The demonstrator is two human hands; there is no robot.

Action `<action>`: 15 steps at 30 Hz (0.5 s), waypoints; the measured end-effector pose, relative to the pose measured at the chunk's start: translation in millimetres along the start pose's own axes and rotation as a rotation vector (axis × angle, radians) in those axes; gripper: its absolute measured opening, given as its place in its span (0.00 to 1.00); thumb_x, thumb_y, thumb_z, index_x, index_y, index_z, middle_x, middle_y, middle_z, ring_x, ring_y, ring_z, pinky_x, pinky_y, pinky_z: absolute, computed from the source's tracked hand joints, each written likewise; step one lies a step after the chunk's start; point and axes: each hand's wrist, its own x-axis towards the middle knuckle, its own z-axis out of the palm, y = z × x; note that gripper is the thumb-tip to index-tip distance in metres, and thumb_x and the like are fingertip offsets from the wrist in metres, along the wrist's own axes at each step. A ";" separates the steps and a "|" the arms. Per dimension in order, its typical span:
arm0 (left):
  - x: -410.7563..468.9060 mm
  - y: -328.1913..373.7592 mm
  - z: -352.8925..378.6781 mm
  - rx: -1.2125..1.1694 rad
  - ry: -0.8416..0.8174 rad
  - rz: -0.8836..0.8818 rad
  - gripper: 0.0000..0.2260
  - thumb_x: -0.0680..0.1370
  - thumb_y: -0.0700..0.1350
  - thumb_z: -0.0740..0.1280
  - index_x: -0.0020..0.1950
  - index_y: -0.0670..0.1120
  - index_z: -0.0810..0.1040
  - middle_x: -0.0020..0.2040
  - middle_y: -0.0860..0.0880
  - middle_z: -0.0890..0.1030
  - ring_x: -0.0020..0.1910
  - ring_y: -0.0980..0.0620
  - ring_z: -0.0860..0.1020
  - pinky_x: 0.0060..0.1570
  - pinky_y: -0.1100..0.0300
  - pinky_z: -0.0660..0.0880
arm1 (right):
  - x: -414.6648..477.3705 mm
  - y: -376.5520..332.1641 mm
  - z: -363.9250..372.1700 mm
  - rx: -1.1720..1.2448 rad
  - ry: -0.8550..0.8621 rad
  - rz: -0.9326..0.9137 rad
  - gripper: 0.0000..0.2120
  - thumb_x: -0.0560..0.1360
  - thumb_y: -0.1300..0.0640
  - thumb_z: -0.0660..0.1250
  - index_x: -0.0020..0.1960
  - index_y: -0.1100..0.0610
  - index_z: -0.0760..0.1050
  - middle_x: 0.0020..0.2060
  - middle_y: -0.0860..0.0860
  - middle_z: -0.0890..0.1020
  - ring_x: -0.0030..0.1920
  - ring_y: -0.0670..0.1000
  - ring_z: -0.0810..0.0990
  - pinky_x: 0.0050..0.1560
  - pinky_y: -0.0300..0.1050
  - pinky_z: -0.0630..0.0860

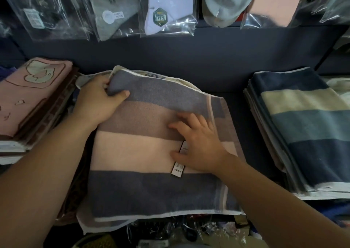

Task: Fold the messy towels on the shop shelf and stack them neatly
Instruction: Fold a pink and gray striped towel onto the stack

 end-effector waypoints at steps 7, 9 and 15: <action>-85.9 -21.2 -18.6 -0.129 -0.167 -0.217 0.21 0.72 0.58 0.75 0.61 0.53 0.78 0.52 0.54 0.84 0.50 0.53 0.82 0.52 0.48 0.80 | -14.7 17.3 -12.6 0.192 -0.263 0.119 0.42 0.65 0.37 0.64 0.77 0.36 0.54 0.80 0.44 0.50 0.80 0.53 0.46 0.79 0.59 0.50; -99.0 -28.5 -18.2 -0.230 -0.192 -0.243 0.13 0.74 0.54 0.74 0.57 0.55 0.80 0.50 0.54 0.85 0.50 0.52 0.83 0.53 0.48 0.80 | -14.4 10.7 -9.8 0.195 -0.244 0.158 0.40 0.71 0.33 0.63 0.78 0.35 0.48 0.81 0.45 0.45 0.81 0.55 0.42 0.79 0.62 0.46; -107.8 -23.0 -23.0 -0.595 -0.286 -0.305 0.16 0.78 0.37 0.68 0.62 0.54 0.78 0.55 0.52 0.86 0.55 0.51 0.83 0.51 0.54 0.76 | -9.2 -5.3 13.7 -0.132 -0.252 0.289 0.33 0.78 0.28 0.41 0.77 0.35 0.31 0.80 0.51 0.33 0.79 0.66 0.36 0.74 0.74 0.38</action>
